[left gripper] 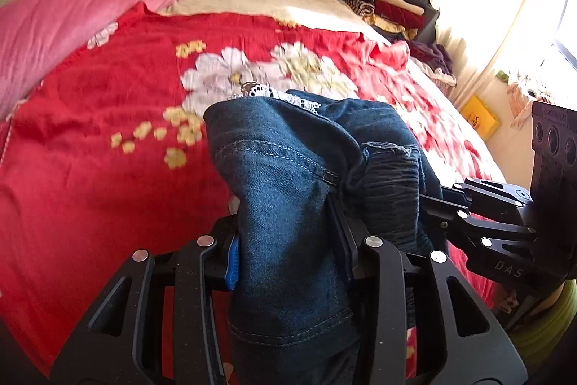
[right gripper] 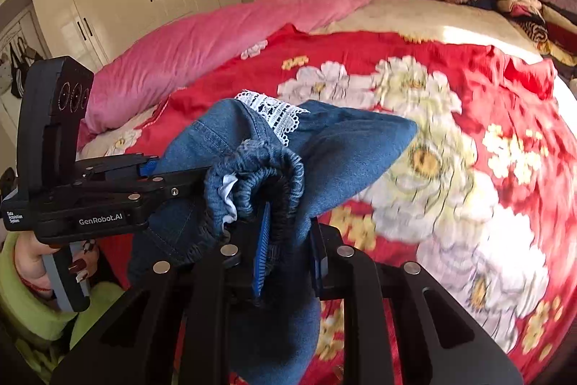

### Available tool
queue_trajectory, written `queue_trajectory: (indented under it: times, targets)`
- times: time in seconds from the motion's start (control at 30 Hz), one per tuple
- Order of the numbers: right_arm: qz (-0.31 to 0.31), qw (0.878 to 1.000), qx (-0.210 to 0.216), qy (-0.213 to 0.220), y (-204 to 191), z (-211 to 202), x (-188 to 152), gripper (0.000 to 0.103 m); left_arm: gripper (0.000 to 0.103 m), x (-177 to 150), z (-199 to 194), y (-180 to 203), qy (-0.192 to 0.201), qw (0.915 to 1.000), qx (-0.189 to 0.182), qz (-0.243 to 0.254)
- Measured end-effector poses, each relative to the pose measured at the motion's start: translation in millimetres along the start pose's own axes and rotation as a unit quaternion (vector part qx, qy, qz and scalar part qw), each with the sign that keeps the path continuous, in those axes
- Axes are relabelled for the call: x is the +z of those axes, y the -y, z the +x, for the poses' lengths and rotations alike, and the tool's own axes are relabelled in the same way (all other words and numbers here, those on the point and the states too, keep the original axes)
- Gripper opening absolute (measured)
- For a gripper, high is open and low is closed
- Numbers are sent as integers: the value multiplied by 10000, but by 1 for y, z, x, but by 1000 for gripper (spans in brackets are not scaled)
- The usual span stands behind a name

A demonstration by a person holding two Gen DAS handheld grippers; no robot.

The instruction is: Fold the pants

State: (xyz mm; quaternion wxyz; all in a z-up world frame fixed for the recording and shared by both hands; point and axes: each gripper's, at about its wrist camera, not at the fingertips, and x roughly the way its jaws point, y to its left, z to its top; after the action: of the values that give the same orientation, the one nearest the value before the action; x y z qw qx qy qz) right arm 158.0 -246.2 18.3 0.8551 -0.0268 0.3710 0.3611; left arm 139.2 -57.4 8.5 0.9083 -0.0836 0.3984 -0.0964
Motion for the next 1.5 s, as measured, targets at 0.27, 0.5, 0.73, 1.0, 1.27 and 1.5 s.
queue_trajectory:
  times: [0.27,0.5,0.73,1.0,1.27,1.5]
  targets:
    - [-94,9996,-248,91,17,23,33,18,32,27,19,-6,143,9996,248,74]
    - [133,9974,-629,-333,32,49,27,19,34,21,42,-17,-80,9990,446,65]
    - [618,9927,-837,-605,55,55,9,56,52,14,50,-26,-225,9981,570,29]
    - [782,9886,-1014,-795,62,66,-5,62,61,4,62,-33,-407,9972,617,-52]
    - [763,9894,-1061,-641,57,49,-4,77,64,1,53,-33,-342,9977,582,-90]
    - [660,9904,-1140,-408,48,28,-5,90,78,0,38,-32,-215,9979,601,-121]
